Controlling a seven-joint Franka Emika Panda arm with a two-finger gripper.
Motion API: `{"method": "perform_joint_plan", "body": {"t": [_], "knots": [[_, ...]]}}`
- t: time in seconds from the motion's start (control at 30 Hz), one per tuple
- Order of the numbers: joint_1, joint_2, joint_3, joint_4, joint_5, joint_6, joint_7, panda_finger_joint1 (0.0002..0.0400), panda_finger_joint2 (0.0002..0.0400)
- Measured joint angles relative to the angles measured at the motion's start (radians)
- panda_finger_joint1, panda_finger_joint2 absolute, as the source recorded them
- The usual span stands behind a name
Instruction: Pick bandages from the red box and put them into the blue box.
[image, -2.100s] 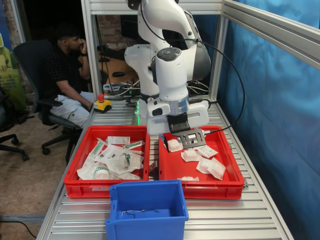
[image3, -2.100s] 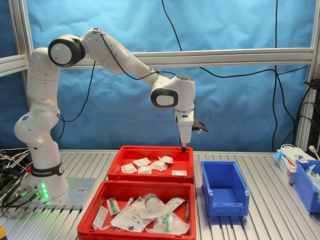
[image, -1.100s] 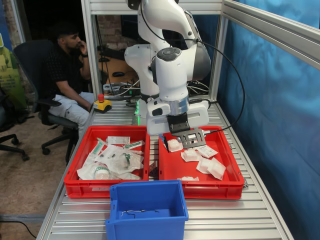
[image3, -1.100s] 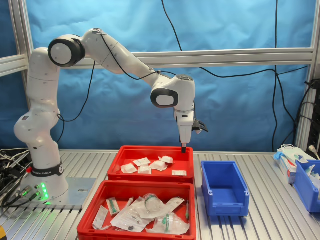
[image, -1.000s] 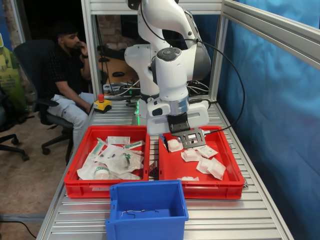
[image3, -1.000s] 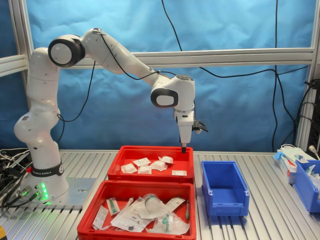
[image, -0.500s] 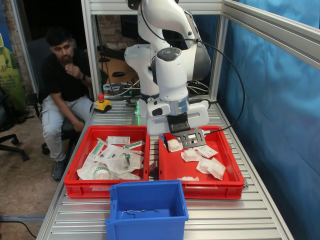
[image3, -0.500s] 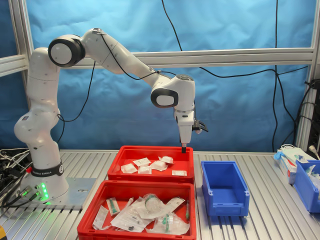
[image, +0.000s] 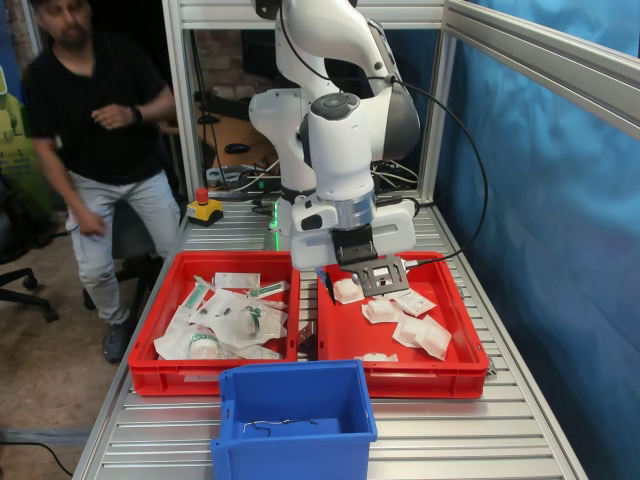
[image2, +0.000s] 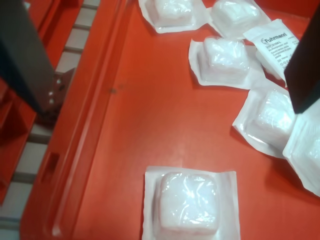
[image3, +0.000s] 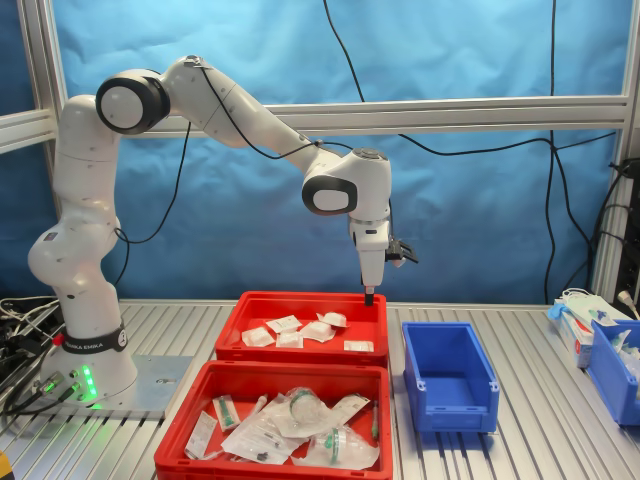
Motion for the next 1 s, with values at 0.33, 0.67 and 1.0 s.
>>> {"method": "perform_joint_plan", "body": {"t": [0.33, 0.67, 1.0], "knots": [[0.0, -0.032, -0.009, 0.0, 0.0, 0.0, 0.0, 0.04, 0.04], [0.005, -0.072, -0.01, -0.028, 0.0, 0.0, 0.0, 0.04, 0.04], [0.043, -0.078, -0.014, -0.076, 0.0, -0.001, 0.0, 0.04, 0.04]]}}
